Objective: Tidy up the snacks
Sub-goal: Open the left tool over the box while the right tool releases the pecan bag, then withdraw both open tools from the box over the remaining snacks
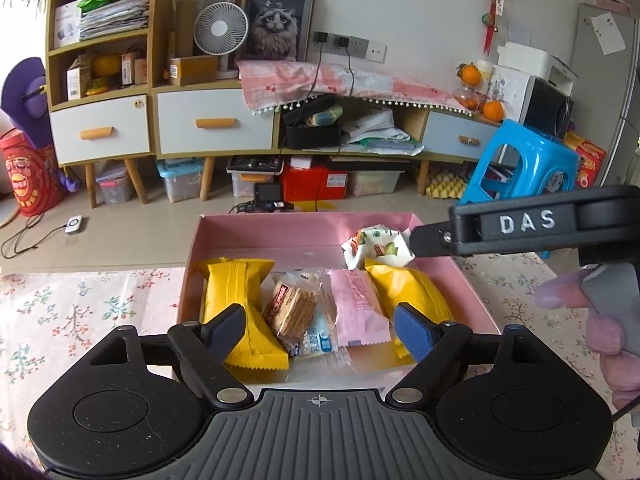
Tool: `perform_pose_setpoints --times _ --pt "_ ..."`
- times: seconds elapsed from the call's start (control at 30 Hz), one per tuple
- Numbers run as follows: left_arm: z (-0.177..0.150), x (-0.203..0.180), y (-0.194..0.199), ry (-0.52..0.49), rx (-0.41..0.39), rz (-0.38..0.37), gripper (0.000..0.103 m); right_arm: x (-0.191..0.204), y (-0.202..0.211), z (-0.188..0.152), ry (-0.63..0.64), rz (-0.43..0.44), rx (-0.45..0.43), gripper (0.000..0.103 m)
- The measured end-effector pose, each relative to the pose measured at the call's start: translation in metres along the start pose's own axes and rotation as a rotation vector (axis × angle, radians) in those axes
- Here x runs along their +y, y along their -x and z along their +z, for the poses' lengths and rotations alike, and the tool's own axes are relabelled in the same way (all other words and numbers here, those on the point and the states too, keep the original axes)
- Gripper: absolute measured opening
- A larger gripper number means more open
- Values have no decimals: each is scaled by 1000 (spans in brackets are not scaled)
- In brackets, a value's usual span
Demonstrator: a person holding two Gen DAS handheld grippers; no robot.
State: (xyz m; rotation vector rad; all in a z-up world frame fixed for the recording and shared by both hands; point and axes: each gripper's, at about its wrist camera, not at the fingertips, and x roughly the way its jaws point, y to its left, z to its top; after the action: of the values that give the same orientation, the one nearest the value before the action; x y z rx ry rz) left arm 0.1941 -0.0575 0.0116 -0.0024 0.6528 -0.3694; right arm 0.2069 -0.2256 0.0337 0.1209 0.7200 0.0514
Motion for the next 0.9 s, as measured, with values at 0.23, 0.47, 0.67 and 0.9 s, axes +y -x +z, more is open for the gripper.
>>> perform_pose_setpoints --times 0.23,0.47,0.67,0.9 --pt "-10 4 23 19 4 1 84 6 23 -11 32 6 -2 84" --pt "-24 8 44 15 20 11 84 13 43 -25 49 23 -1 85" --pt "-36 12 61 22 33 18 86 21 60 -39 76 37 -2 85" --pt "-49 18 78 45 54 29 89 28 76 -59 89 62 1 86"
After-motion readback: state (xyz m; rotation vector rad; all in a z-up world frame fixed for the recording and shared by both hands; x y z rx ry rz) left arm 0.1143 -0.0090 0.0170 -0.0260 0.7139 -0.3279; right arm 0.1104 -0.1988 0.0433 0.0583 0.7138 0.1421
